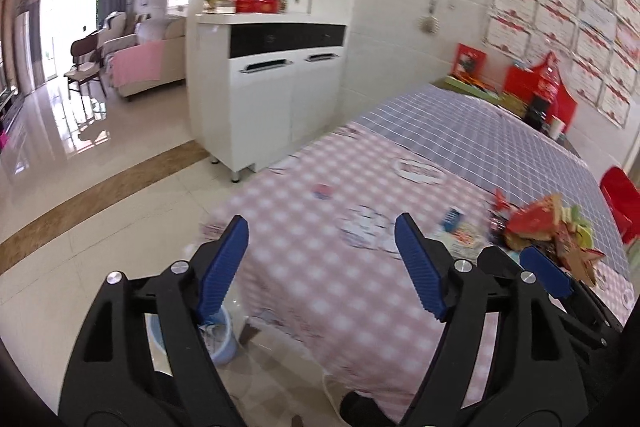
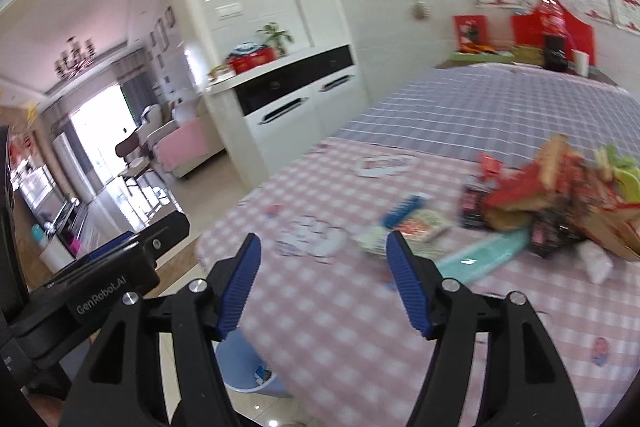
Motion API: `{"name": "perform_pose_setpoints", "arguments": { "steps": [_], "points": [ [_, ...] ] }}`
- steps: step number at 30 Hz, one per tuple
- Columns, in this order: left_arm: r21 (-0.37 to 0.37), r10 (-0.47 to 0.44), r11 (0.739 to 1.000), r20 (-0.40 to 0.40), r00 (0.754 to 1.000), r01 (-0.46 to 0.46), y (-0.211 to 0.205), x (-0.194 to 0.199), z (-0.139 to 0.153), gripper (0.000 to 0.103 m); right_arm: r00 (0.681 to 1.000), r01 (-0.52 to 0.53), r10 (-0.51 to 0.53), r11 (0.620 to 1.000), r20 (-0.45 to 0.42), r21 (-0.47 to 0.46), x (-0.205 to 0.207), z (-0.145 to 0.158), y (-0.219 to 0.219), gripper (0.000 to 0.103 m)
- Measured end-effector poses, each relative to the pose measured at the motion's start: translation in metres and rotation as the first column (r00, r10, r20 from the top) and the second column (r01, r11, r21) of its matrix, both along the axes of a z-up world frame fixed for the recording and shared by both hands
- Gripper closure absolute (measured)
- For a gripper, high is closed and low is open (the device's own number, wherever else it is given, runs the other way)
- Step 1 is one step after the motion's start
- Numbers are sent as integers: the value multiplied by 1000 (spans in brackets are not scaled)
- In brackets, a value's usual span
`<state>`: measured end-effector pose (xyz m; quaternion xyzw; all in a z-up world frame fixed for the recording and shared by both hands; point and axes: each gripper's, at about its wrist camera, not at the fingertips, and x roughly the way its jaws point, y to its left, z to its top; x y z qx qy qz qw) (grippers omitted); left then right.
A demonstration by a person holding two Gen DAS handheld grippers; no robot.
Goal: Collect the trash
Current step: 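Move both tools back over the table toward the remaining wrappers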
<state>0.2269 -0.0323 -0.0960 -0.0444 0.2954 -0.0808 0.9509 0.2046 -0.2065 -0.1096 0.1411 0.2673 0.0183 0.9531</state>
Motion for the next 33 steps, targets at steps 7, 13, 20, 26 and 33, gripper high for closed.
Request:
{"name": "perform_pose_setpoints", "arguments": {
  "steps": [7, 13, 20, 26, 33],
  "points": [
    [29, -44, 999, -43, 998, 45, -46, -8, -9, 25, 997, 76, -75, 997, -17, 34, -17, -11, -53, 37],
    [43, -40, 998, -98, 994, 44, -72, 1, -20, 25, 995, 94, -93, 995, -31, 41, -22, -19, -71, 36],
    [80, -33, 996, -127, 991, 44, -85, 8, -31, 23, 992, 111, -108, 992, -66, 53, -20, -33, -85, 34],
    [76, -36, 996, -171, 985, 49, -94, 17, -41, 23, 991, 119, -115, 991, -74, 60, -16, -39, -97, 32],
    [72, -21, 997, -231, 973, 39, -102, 28, -60, 23, 988, 128, -115, 984, -103, 126, -9, -50, -118, 31]
  ]
}}
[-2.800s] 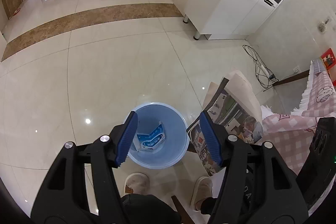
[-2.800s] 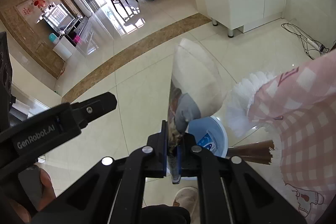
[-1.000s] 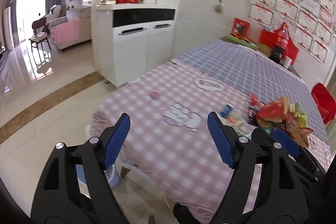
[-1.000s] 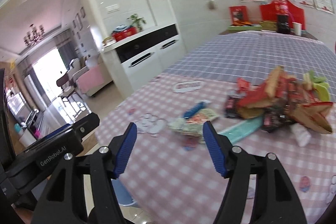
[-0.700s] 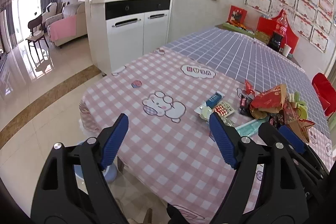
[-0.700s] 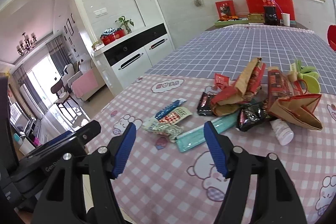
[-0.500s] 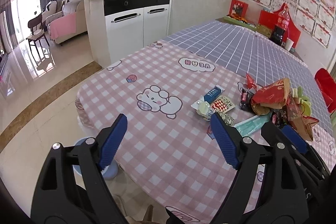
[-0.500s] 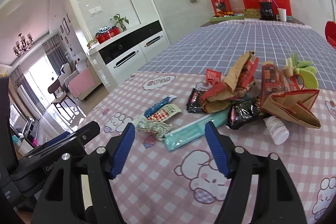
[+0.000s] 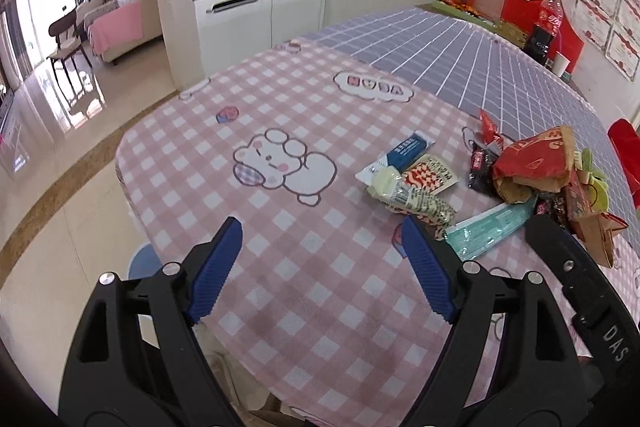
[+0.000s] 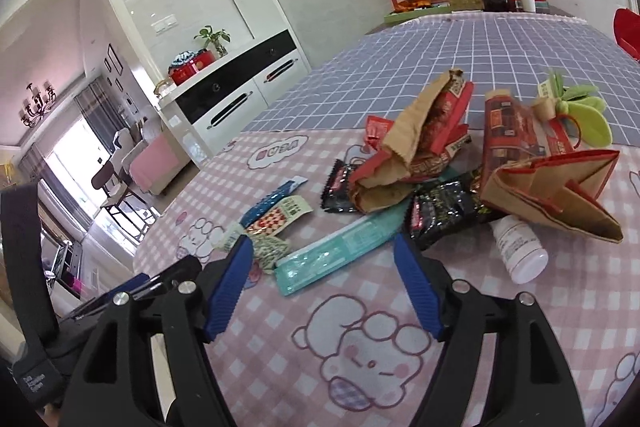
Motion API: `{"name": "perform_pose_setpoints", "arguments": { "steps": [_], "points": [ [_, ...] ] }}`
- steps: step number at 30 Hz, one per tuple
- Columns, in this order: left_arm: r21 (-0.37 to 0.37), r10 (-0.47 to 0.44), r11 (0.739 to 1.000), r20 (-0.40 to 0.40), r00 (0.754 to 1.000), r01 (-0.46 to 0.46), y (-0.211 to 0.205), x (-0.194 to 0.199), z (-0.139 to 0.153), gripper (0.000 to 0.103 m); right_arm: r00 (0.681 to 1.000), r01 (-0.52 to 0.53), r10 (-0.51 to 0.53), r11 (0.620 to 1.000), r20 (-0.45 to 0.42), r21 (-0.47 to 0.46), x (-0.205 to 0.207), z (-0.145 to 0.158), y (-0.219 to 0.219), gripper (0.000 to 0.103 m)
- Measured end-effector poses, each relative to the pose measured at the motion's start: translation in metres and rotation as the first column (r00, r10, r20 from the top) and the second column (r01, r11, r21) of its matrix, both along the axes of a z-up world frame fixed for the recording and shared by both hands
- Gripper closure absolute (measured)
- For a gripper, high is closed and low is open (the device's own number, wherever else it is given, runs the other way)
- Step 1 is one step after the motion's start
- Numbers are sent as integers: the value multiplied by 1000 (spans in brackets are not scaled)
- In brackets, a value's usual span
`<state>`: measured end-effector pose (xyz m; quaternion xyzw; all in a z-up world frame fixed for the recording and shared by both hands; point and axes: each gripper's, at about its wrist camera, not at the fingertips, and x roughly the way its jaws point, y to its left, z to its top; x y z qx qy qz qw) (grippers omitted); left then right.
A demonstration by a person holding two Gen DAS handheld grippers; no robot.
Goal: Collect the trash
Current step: 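Move both tools back over the table toward the remaining wrappers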
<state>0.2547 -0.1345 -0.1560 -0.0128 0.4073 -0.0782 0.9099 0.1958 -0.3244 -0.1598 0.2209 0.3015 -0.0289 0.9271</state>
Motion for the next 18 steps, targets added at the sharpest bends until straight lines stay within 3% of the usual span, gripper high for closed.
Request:
{"name": "perform_pose_setpoints", "arguments": {
  "steps": [6, 10, 18],
  "points": [
    [-47, -3, 999, -42, 999, 1, -5, 9, -10, 23, 1000, -4, 4, 1000, -17, 22, 8, -7, -4, 31],
    [-102, -23, 995, -28, 999, 20, -14, 13, -7, 23, 1000, -3, 4, 999, -22, 48, 10, -8, -10, 31],
    [-114, -46, 993, -52, 998, 40, -40, 35, -11, 23, 999, 33, -33, 999, -20, 14, 12, 1, -21, 29]
  ]
}}
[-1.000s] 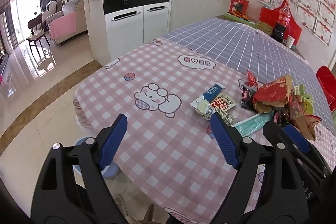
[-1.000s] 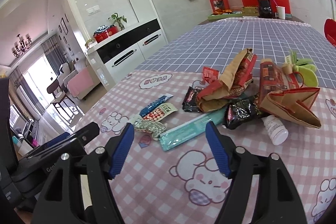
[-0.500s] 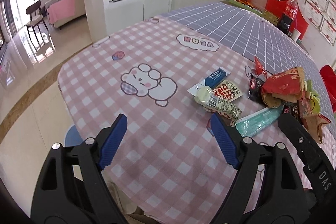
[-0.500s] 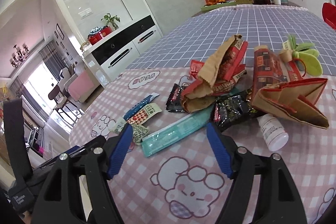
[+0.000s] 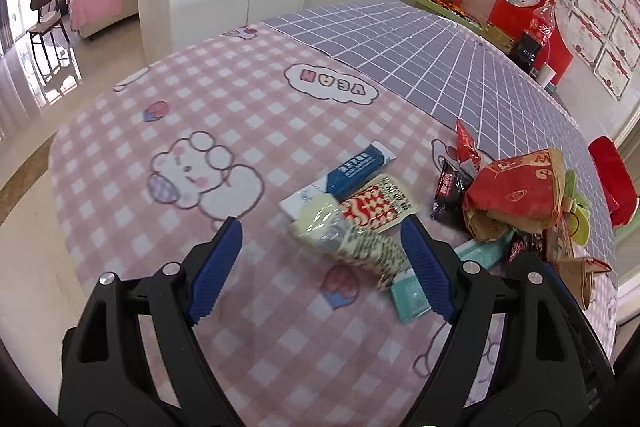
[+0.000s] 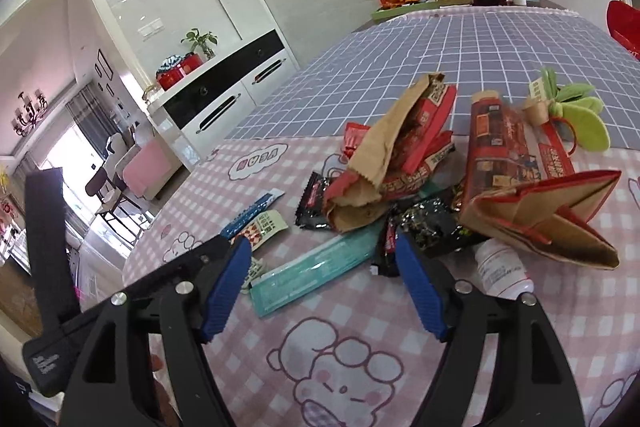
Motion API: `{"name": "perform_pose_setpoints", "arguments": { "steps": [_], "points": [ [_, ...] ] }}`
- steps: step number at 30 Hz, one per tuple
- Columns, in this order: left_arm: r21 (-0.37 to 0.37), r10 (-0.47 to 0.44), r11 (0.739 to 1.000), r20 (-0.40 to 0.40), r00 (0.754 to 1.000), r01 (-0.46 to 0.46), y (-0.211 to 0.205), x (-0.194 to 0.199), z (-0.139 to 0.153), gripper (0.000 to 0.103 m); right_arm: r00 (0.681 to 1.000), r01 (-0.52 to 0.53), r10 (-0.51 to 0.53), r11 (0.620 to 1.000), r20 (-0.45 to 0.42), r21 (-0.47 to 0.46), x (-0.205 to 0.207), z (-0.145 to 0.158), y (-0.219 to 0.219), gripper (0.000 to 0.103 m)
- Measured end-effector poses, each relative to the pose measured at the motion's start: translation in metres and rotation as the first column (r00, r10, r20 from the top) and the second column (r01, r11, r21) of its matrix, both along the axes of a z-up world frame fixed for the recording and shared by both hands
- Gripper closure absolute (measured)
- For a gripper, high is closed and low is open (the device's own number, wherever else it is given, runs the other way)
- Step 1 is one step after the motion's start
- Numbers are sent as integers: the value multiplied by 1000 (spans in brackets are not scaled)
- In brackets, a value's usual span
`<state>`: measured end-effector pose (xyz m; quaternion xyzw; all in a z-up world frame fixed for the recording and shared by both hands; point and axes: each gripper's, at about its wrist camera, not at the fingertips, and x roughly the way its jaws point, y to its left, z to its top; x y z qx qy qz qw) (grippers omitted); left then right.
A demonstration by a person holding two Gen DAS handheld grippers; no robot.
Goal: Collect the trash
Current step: 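Move both tools back over the table toward the remaining wrappers, then grasp the small white-and-green packet with the left gripper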
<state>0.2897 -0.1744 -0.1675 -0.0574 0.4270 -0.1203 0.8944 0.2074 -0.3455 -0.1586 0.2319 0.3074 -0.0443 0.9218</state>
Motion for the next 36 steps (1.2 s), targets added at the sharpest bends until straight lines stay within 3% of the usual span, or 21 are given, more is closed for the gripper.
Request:
{"name": "perform_pose_setpoints", "arguments": {
  "steps": [2, 3, 4, 8, 10, 17, 26, 36],
  "points": [
    [7, -9, 1000, -11, 1000, 9, -3, 2, -3, 35, 1000, -1, 1, 1000, -3, -4, 2, 0, -1, 29],
    [-3, -20, 1000, -17, 1000, 20, -4, 3, -4, 51, 1000, 0, 0, 1000, -6, -6, 2, 0, -1, 29],
    [-19, -32, 999, -20, 999, 32, -3, 3, -4, 58, 1000, -2, 2, 1000, -6, -4, 3, -1, -1, 29],
    [-54, -58, 997, 22, 998, 59, 2, -3, 1, 78, 1000, -2, 2, 1000, -9, -6, 5, -1, 2, 29],
    [-86, -81, 993, 45, 996, 85, 7, -7, 5, 83, 1000, -5, 5, 1000, -7, -8, 5, 0, 6, 29],
    [-154, -100, 982, 93, 991, 114, 30, -18, 21, 94, 999, -40, 40, 999, -10, -30, 13, 3, 27, 29],
    [-199, -28, 979, 120, 992, 52, 82, -11, 34, 94, 991, -126, 123, 990, -54, -59, 42, -4, 66, 29],
    [-255, 15, 967, 89, 996, 8, 121, 4, 26, 94, 967, -203, 178, 970, -182, -131, 82, -20, 110, 29]
  ]
}}
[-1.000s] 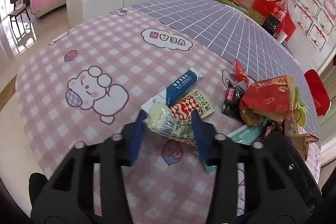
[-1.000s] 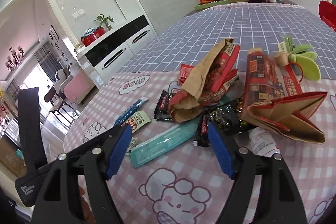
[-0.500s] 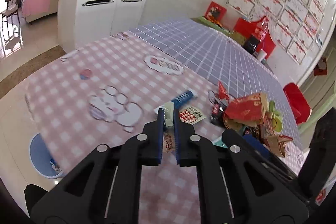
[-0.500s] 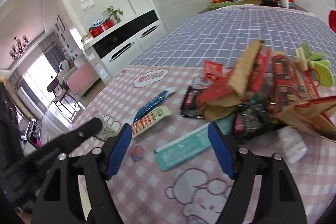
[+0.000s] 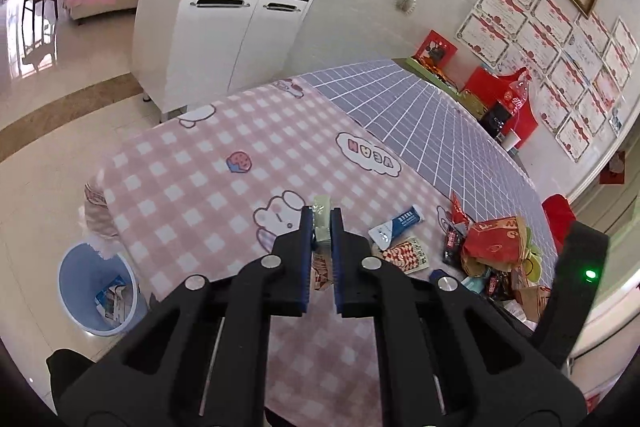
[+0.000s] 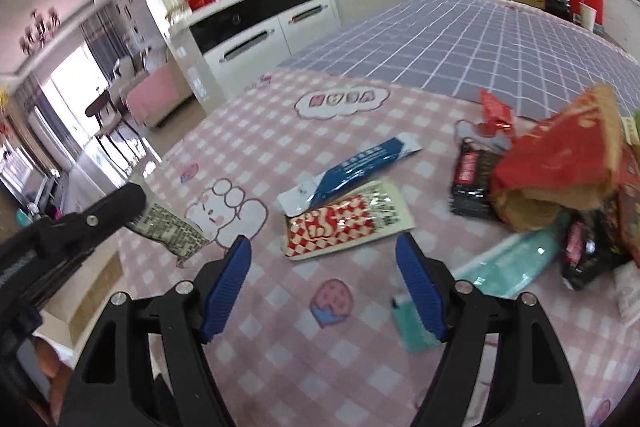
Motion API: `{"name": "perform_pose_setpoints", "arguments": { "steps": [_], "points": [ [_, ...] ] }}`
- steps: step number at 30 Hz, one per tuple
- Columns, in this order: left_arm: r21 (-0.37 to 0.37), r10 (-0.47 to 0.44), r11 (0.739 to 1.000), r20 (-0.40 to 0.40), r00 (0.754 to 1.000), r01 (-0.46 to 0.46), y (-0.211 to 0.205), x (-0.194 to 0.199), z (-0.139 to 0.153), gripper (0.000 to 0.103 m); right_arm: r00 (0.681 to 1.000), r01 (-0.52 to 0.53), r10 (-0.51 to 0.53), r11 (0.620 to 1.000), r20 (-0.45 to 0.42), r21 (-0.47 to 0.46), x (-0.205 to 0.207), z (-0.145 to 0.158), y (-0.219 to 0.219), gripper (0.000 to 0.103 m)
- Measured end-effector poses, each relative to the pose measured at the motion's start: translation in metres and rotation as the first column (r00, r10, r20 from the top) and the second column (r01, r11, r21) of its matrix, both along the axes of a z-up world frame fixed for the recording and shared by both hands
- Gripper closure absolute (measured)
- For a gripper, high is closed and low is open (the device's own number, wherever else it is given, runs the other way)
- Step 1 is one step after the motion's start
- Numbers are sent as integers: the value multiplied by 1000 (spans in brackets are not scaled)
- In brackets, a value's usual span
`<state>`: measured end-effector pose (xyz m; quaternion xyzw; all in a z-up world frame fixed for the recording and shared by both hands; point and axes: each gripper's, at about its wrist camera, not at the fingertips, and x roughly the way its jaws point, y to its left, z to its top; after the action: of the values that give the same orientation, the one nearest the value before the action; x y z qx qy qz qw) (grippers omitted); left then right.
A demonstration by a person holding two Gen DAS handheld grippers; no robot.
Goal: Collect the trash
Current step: 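Grasp the small white-and-green packet with the left gripper, then grasp the blue-and-white tube with the right gripper while the left gripper holds its packet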
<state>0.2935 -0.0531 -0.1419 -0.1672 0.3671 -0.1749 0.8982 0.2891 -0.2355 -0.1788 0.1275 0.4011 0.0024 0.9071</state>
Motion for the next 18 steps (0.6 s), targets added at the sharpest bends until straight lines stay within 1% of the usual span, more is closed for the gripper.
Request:
{"name": "perform_pose_setpoints", "arguments": {
  "steps": [4, 6, 9, 10, 12, 14, 17, 18],
  "points": [
    [-17, -13, 1000, -21, 1000, 13, 2, 5, -6, 94, 999, -17, 15, 998, -39, -55, 16, -3, 11, 29],
    [-21, -24, 1000, -29, 999, 23, 1, 7, -9, 94, 998, -29, 21, 992, -66, -125, 25, -4, 18, 29],
    [-25, -38, 999, -38, 999, 37, 0, 10, -12, 94, 996, -39, 23, 982, -85, -187, 29, -7, 23, 31],
    [-27, -38, 999, -39, 999, 37, 0, 10, -13, 94, 996, -34, 17, 978, -86, -205, 29, -7, 23, 36],
    [-35, -42, 999, -41, 998, 40, -1, 11, -13, 94, 997, -20, 3, 979, -81, -202, 31, -6, 18, 48],
    [-37, -44, 998, -41, 998, 42, 0, 12, -13, 94, 997, 1, -15, 980, -72, -197, 29, -5, 11, 71],
    [-39, -51, 998, -40, 998, 49, -1, 11, -14, 94, 997, 31, -43, 984, -64, -177, 25, -4, -1, 97],
    [-43, -53, 998, -41, 998, 51, 0, 10, -15, 94, 997, 32, -44, 985, -65, -170, 25, -4, -3, 99]
  ]
}}
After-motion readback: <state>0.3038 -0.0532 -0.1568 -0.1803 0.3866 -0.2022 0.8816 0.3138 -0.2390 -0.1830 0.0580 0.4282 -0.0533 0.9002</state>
